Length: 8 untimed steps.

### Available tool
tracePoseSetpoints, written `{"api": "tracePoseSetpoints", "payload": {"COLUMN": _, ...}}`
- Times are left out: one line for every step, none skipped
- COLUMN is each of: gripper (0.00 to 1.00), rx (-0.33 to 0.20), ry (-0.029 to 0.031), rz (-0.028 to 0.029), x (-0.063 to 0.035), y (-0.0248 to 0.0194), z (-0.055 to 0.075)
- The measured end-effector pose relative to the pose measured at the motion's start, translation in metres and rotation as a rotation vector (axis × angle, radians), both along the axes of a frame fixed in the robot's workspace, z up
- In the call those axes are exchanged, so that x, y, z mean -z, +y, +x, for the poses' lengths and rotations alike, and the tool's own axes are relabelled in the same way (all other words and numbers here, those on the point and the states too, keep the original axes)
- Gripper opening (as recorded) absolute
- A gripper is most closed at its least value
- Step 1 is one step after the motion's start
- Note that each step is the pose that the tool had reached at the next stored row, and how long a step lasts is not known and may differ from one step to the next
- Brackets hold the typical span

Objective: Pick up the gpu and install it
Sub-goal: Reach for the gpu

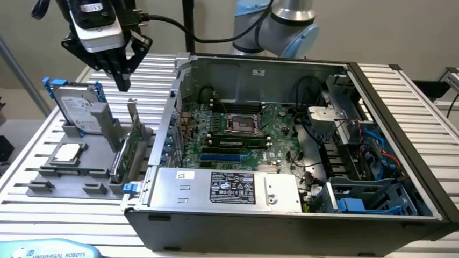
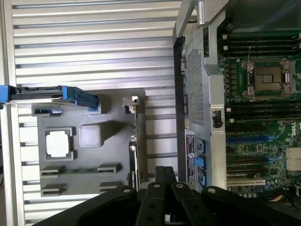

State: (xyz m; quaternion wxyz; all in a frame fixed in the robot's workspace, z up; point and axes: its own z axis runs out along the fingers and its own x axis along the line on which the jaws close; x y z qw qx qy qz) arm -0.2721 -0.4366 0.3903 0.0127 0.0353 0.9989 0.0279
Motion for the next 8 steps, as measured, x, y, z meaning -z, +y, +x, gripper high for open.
{"api": "tracePoseSetpoints", "payload": {"gripper": 0.11, "rx": 0.000, "ry": 0.0001, "rz": -0.0007, "x": 0.0004, "y": -0.0004, "z": -0.005}}
{"api": "tracePoseSetpoints", "payload": {"gripper": 0.11, "rx": 0.000, "ry": 0.0001, "rz": -0.0014, "x": 0.0008, "y": -0.0007, "z": -0.009}}
{"api": "tracePoseSetpoints", "payload": {"gripper": 0.11, "rx": 0.000, "ry": 0.0000, "rz": -0.0021, "x": 0.0012, "y": -0.0010, "z": -0.014}}
{"api": "tracePoseSetpoints", "payload": {"gripper": 0.11, "rx": 0.000, "ry": 0.0000, "rz": -0.0030, "x": 0.0017, "y": -0.0013, "z": -0.018}}
{"api": "tracePoseSetpoints", "payload": {"gripper": 0.11, "rx": 0.000, "ry": 0.0000, "rz": -0.0041, "x": 0.0022, "y": -0.0014, "z": -0.023}}
{"api": "tracePoseSetpoints", "payload": {"gripper": 0.11, "rx": 0.000, "ry": 0.0000, "rz": -0.0052, "x": 0.0027, "y": -0.0015, "z": -0.028}}
{"api": "tracePoseSetpoints", "payload": {"gripper": 0.11, "rx": 0.000, "ry": 0.0000, "rz": -0.0058, "x": 0.0031, "y": -0.0015, "z": -0.032}}
{"api": "tracePoseSetpoints", "payload": {"gripper": 0.11, "rx": 0.000, "ry": -0.0001, "rz": -0.0060, "x": 0.0034, "y": -0.0015, "z": -0.036}}
